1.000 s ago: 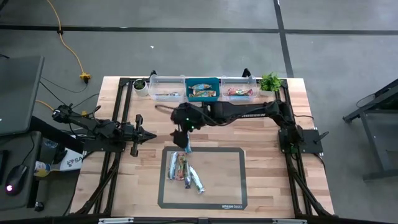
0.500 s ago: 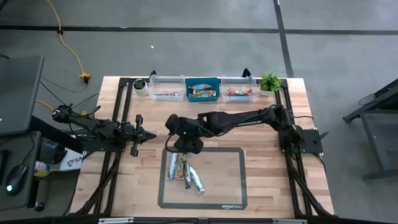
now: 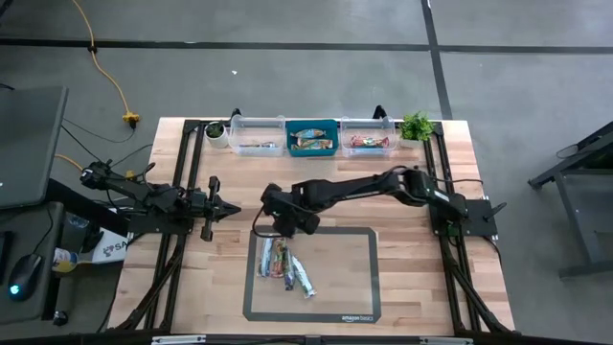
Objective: Pick and place Granola Bars by type
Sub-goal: Put the yellow granola bar into the blue bin
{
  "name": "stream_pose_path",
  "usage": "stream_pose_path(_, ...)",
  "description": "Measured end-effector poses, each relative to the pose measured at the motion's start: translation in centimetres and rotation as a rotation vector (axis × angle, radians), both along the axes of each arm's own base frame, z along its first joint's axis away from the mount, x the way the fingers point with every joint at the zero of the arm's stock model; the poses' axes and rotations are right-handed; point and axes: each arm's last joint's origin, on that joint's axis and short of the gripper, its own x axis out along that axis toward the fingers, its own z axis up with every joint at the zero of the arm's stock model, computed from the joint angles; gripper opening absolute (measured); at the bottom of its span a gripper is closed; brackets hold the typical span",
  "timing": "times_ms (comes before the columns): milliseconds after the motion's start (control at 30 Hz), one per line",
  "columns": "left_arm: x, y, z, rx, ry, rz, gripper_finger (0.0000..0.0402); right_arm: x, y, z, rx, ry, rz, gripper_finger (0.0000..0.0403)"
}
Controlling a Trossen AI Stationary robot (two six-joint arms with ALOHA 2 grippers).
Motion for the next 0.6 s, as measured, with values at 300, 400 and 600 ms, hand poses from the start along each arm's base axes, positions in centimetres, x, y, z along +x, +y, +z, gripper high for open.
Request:
stream_pose_path(300, 0.0, 0.0, 0.0, 0.0, 0.0, 0.0, 0.0001, -0.5, -0.6, -1.1, 0.037, 0.112, 0.175, 0.0252)
stream_pose_path(400, 0.0, 0.0, 0.0, 0.0, 0.0, 0.0, 0.0001, -0.5, -0.6, -1.1, 0.085, 0.114, 0.273, 0.0252)
stream_pose_path(600, 0.0, 0.0, 0.0, 0.0, 0.0, 0.0, 0.0001, -0.2, -0.8, -1.3, 0.1, 0.09, 0.394, 0.0252)
